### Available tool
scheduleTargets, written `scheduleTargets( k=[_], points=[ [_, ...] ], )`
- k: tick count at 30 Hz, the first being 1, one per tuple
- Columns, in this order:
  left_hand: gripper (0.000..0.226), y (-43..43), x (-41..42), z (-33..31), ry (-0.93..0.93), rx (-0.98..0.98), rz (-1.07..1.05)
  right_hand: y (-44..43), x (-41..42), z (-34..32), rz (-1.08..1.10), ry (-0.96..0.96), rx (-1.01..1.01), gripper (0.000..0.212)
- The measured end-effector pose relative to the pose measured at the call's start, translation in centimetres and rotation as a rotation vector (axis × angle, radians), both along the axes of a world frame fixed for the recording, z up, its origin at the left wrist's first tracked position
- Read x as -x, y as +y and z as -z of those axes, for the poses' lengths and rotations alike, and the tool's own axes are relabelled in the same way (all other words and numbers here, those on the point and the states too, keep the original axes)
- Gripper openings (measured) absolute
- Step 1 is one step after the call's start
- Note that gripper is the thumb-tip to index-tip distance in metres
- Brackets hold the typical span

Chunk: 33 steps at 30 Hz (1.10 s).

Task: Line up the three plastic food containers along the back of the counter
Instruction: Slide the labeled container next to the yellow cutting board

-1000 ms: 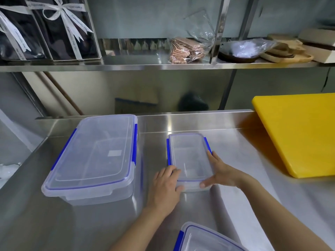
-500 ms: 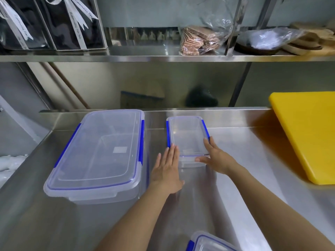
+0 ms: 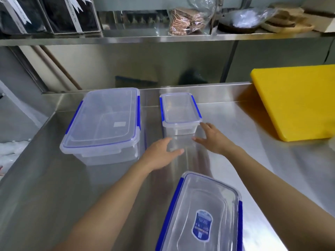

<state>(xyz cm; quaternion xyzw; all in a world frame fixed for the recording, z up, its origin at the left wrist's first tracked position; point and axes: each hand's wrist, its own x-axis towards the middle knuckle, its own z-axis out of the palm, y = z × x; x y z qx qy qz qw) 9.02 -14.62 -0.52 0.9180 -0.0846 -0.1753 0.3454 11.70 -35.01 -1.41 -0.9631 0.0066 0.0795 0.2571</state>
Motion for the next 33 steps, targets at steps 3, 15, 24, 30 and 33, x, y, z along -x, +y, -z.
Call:
scheduleTargets(
  k=[3, 15, 24, 30, 33],
  points=[
    [0.079, 0.1, 2.7, -0.1, 0.201, 0.071, 0.047, -0.7, 3.0, -0.5, 0.042, 0.02, -0.011, 0.07],
    [0.035, 0.0, 9.0, 1.8, 0.44, 0.201, 0.027, -4.2, 12.4, 1.4, 0.096, 0.396, -0.188, 0.066],
    [0.026, -1.4, 11.9, 3.9, 0.468, 0.674, -0.389, -3.4, 14.9, 2.7, 0.116, 0.258, -0.352, 0.036],
    [0.035, -4.4, 12.0, 4.6, 0.303, 0.728, -0.664, -2.8, 14.7, 3.3, 0.343, 0.012, -0.307, 0.067],
    [0.044, -6.1, 11.5, 4.5, 0.1, 0.649, -0.765, -2.9, 15.1, 2.8, 0.391, -0.05, -0.385, 0.089]
  ],
)
